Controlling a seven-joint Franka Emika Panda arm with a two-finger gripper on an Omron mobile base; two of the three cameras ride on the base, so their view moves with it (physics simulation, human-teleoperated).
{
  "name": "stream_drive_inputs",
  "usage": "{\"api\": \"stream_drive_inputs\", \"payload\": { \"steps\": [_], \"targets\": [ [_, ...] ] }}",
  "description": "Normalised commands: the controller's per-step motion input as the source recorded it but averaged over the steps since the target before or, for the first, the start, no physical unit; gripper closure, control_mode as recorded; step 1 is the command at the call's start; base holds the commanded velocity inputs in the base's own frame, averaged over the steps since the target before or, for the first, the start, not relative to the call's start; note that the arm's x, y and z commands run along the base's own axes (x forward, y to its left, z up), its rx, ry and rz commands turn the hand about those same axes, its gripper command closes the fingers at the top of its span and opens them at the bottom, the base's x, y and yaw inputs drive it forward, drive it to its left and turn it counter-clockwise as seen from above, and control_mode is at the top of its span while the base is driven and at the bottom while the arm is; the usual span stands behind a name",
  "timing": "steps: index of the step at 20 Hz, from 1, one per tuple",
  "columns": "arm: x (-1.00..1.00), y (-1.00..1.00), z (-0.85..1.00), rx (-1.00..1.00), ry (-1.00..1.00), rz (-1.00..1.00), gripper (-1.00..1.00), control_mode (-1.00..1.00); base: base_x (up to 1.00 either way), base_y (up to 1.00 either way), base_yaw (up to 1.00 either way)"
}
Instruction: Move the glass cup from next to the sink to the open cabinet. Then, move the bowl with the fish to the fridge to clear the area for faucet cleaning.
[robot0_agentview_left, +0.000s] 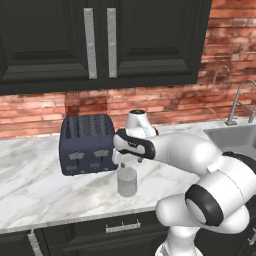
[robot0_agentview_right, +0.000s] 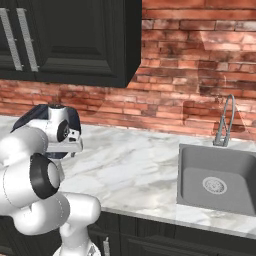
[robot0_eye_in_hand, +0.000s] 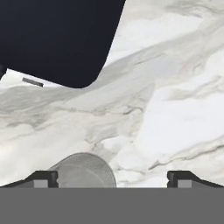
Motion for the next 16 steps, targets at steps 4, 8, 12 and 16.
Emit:
{"api": "stream_drive_inputs", "payload": {
  "steps": [4,8,12,16],
  "targets": [
    [0.0,0.01,-0.09,0.0,-0.01,0.05,-1.0,-1.0,0.0,0.0,0.0],
    [0.0,0.0,0.02,0.01,-0.02,0.01,-1.0,-1.0,0.0,0.0,0.0],
    [0.09,-0.14,0.31,0.11,-0.02,0.0,-1.0,-1.0,0.0,0.0,0.0],
    [-0.01,-0.06,0.18,0.06,0.0,0.0,-1.0,-1.0,0.0,0.0,0.0]
  ]
}}
